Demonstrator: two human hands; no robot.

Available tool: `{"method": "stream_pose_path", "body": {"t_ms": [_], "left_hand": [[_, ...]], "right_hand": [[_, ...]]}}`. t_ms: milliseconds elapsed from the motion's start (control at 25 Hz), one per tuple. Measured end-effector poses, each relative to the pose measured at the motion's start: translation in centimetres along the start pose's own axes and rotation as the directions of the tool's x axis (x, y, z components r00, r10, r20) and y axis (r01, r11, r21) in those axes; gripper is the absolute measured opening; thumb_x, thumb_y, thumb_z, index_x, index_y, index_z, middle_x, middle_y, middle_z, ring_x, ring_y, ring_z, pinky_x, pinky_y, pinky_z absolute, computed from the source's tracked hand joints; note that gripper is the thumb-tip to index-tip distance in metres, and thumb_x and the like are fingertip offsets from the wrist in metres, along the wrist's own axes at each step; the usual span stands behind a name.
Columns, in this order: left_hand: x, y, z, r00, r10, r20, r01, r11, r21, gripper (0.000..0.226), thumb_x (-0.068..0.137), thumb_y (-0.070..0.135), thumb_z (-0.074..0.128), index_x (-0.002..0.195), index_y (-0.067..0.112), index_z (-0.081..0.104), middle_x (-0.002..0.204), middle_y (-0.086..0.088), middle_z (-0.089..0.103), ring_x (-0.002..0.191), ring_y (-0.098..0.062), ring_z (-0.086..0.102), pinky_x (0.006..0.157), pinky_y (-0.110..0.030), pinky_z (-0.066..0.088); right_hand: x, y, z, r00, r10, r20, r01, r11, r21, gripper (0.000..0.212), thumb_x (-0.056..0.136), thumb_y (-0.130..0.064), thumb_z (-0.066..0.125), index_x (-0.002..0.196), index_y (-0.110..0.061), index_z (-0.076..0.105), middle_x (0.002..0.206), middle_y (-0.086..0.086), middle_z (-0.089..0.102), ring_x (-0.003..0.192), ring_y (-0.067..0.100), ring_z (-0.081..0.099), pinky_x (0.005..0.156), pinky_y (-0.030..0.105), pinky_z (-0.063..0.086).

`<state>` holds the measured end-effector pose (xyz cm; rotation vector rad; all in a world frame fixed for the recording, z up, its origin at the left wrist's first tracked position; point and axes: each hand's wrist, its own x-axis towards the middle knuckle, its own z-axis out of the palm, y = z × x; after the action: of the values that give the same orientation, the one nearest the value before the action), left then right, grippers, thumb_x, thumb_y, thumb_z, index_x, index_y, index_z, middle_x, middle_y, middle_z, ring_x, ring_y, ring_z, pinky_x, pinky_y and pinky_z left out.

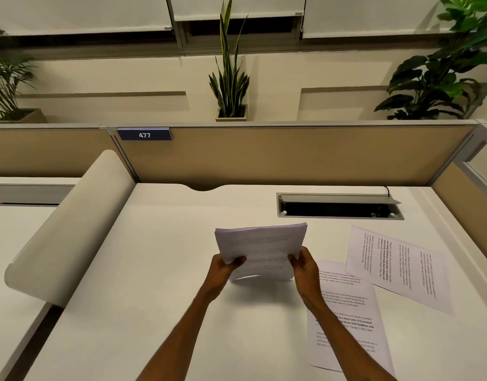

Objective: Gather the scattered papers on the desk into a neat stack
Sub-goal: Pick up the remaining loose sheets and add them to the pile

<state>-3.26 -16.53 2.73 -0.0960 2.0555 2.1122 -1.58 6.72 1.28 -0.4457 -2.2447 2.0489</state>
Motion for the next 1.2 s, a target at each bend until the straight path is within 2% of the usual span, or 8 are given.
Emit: {"method": "stream_pose_path", "body": {"t_ms": [200,320,480,640,840,960,1080,1200], "left_hand": [[0.1,-0.8,-0.1,0.999,-0.038,0.017,0.038,0.999,0.014,0.032,0.088,0.001,0.074,0.116,0.017,0.073,0.114,-0.003,0.077,0.105,-0.020,0.072,0.090,-0.029,0.060],[0.5,-0.8,0.0,0.999,-0.049,-0.004,0.049,0.999,0.011,0.021,0.091,0.006,0.073,0.108,0.018,0.076,0.108,-0.001,0.079,0.102,-0.022,0.073,0.087,-0.028,0.061],[0.3,-1.2,0.2,0.998,-0.060,-0.029,0.060,0.998,0.008,0.027,0.092,0.008,0.072,0.119,0.009,0.071,0.115,-0.006,0.076,0.105,-0.027,0.072,0.084,-0.030,0.063],[0.2,-1.5,0.4,0.998,-0.043,-0.042,0.043,0.999,-0.001,0.023,0.092,0.006,0.071,0.112,0.015,0.073,0.108,0.003,0.079,0.097,-0.020,0.075,0.076,-0.026,0.064],[1.2,-0.8,1.2,0.995,-0.097,-0.002,0.096,0.993,-0.068,0.022,0.092,0.014,0.072,0.113,0.006,0.073,0.110,-0.009,0.080,0.098,-0.032,0.077,0.080,-0.039,0.065],[1.4,-0.5,2.5,0.990,-0.127,0.059,0.132,0.985,-0.109,0.028,0.094,0.016,0.069,0.120,0.003,0.070,0.112,-0.012,0.079,0.099,-0.034,0.077,0.082,-0.044,0.064],[1.6,-0.7,4.0,0.985,-0.148,0.089,0.157,0.982,-0.104,0.028,0.096,0.017,0.067,0.119,0.001,0.068,0.112,-0.015,0.079,0.096,-0.033,0.078,0.082,-0.044,0.064],[1.7,-1.3,5.3,0.982,-0.172,0.077,0.178,0.979,-0.094,0.023,0.097,0.019,0.066,0.113,0.002,0.070,0.109,-0.019,0.078,0.091,-0.033,0.078,0.083,-0.046,0.064]], "right_hand": [[-0.5,0.4,0.0,1.000,0.000,0.009,0.000,0.998,-0.056,0.044,0.100,-0.008,0.056,0.142,-0.012,0.045,0.138,0.006,0.060,0.125,0.025,0.057,0.107,0.046,0.050],[0.1,0.1,0.1,1.000,-0.029,-0.009,0.027,0.993,-0.111,0.031,0.103,-0.008,0.050,0.133,-0.010,0.052,0.128,0.006,0.065,0.112,0.023,0.063,0.092,0.031,0.058],[0.0,0.8,-0.4,0.999,-0.042,0.002,0.041,0.987,-0.157,0.022,0.104,-0.009,0.048,0.122,-0.008,0.060,0.116,0.003,0.069,0.104,0.021,0.066,0.078,0.018,0.057],[-0.2,1.4,-0.9,1.000,0.018,0.006,-0.017,0.988,-0.154,0.024,0.103,-0.005,0.049,0.119,-0.002,0.065,0.116,0.010,0.072,0.106,0.027,0.067,0.091,0.038,0.058],[0.3,0.8,-2.6,0.998,0.053,0.030,-0.051,0.997,-0.066,0.020,0.104,-0.011,0.048,0.111,-0.005,0.066,0.108,0.009,0.072,0.096,0.026,0.069,0.077,0.031,0.059],[0.7,0.3,-4.3,0.991,0.106,0.079,-0.107,0.994,0.017,0.019,0.104,-0.011,0.049,0.114,-0.007,0.065,0.114,0.010,0.073,0.105,0.030,0.069,0.091,0.042,0.058],[0.8,0.2,-6.3,0.980,0.159,0.121,-0.167,0.984,0.057,0.019,0.104,-0.011,0.050,0.115,-0.014,0.065,0.117,0.008,0.072,0.112,0.031,0.068,0.099,0.045,0.056],[0.7,1.2,-8.1,0.971,0.237,0.028,-0.239,0.967,0.093,0.028,0.104,-0.015,0.049,0.131,-0.011,0.058,0.125,0.011,0.068,0.116,0.033,0.066,0.101,0.048,0.054]]}}
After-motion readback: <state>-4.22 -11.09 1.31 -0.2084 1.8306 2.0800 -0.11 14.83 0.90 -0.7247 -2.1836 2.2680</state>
